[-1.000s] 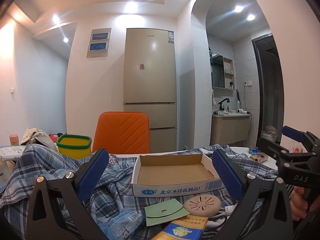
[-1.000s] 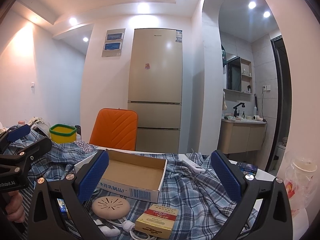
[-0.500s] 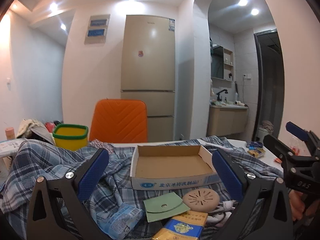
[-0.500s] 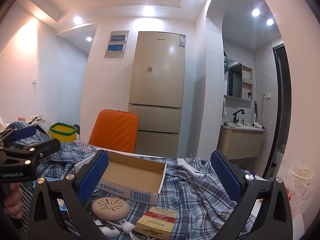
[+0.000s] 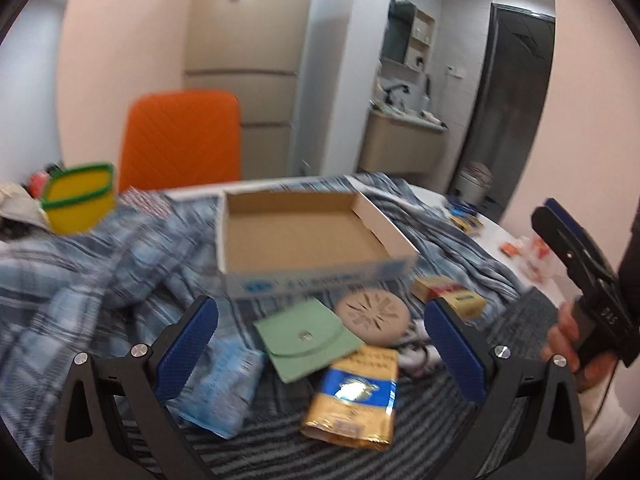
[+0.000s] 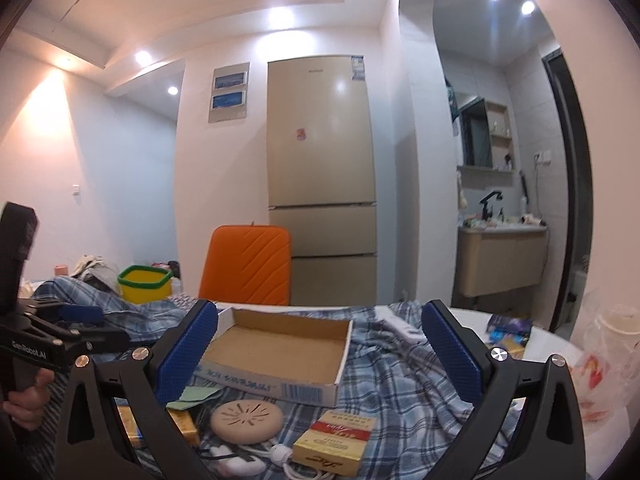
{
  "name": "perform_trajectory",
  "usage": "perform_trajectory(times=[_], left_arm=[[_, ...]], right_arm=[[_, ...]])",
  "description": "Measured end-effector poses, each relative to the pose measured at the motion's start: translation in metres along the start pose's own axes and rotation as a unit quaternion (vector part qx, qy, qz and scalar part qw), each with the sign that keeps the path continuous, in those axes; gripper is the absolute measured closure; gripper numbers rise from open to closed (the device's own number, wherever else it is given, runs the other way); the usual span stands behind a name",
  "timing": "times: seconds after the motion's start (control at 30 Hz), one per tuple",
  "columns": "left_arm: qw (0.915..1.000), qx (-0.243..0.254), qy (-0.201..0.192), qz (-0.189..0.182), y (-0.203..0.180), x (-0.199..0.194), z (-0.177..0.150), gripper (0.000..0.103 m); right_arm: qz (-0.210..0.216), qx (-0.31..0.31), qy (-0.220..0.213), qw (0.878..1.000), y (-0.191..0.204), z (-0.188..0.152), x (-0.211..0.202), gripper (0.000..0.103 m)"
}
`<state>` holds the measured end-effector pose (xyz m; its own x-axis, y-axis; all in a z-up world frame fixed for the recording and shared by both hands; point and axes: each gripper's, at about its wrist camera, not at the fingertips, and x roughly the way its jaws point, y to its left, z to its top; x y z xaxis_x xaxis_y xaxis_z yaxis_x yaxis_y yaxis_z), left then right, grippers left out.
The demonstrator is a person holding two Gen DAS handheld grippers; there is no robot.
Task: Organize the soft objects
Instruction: 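Lower the left tool and grasp the gold-and-blue cigarette pack, then lift the gold pack with the left tool while the right tool grasps the white toy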
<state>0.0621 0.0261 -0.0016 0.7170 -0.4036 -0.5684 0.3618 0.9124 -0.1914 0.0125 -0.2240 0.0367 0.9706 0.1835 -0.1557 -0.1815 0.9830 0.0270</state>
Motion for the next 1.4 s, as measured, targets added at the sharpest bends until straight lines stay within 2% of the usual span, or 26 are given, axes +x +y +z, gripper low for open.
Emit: perform_trajectory(times=[0.07,0.13,0.23,0.33,0.43,0.6,0.77,0.8,0.87,0.93,1.03,1.13,1.2,1.27,1.33,1.4], left_arm=[[0.9992,0.002,0.023,-0.032,-0.002,0.005,-0.002,0.009],[0.9973,0.01,0.049,-0.054,-0.007,0.009,-0.005,0.011],[0.9929,0.024,0.098,-0.063,-0.015,0.024,-0.012,0.013],[0.9884,0.032,0.141,-0.046,-0.019,0.038,-0.019,0.018],[0.9861,0.03,0.159,-0.04,-0.018,0.045,-0.022,0.02],[0.9774,0.023,0.2,-0.066,-0.014,0.058,-0.029,0.027],[0.9751,0.032,0.212,-0.059,-0.018,0.065,-0.033,0.027],[0.9751,0.033,0.211,-0.061,-0.019,0.064,-0.034,0.033],[0.9757,0.035,0.207,-0.061,-0.019,0.064,-0.033,0.05],[0.9775,0.038,0.199,-0.06,-0.019,0.062,-0.032,0.051],[0.9841,0.047,0.166,-0.044,-0.022,0.054,-0.029,0.052],[0.9916,0.051,0.115,-0.03,-0.024,0.042,-0.023,0.052],[0.9959,0.045,0.075,-0.026,-0.024,0.035,-0.021,0.052],[0.9985,0.043,0.034,0.006,-0.026,0.03,-0.021,0.052],[0.9966,0.068,-0.005,0.045,-0.034,0.025,-0.023,0.052],[0.9944,0.084,-0.041,0.049,-0.041,0.014,-0.024,0.051]], right_arm=[[0.006,0.0,0.006,1.0,0.001,-0.001,0.001,0.0],[0.011,-0.001,0.009,1.0,0.001,-0.001,0.002,0.0],[0.017,0.0,0.013,1.0,0.002,-0.002,0.002,0.0],[0.022,0.008,0.022,0.999,0.0,-0.003,0.003,0.0],[0.019,0.02,0.03,0.999,-0.005,-0.004,0.005,0.0],[0.02,0.033,0.045,0.998,-0.01,-0.004,0.008,0.0],[0.021,0.026,0.048,0.998,-0.007,-0.005,0.009,0.0],[0.021,0.026,0.048,0.998,-0.007,-0.005,0.01,0.0],[0.021,0.026,0.048,0.998,-0.007,-0.005,0.01,0.0],[0.022,0.027,0.051,0.998,-0.007,-0.006,0.01,0.0],[0.03,0.03,0.059,0.997,-0.005,-0.007,0.011,0.0],[0.037,0.031,0.07,0.996,-0.004,-0.008,0.014,0.0],[0.026,0.025,0.082,0.996,-0.002,-0.011,0.017,0.0],[0.036,0.021,0.109,0.993,0.0,-0.014,0.024,0.0],[0.047,0.017,0.147,0.988,0.004,-0.02,0.035,0.003],[0.071,0.02,0.195,0.978,0.006,-0.028,0.048,0.007]])
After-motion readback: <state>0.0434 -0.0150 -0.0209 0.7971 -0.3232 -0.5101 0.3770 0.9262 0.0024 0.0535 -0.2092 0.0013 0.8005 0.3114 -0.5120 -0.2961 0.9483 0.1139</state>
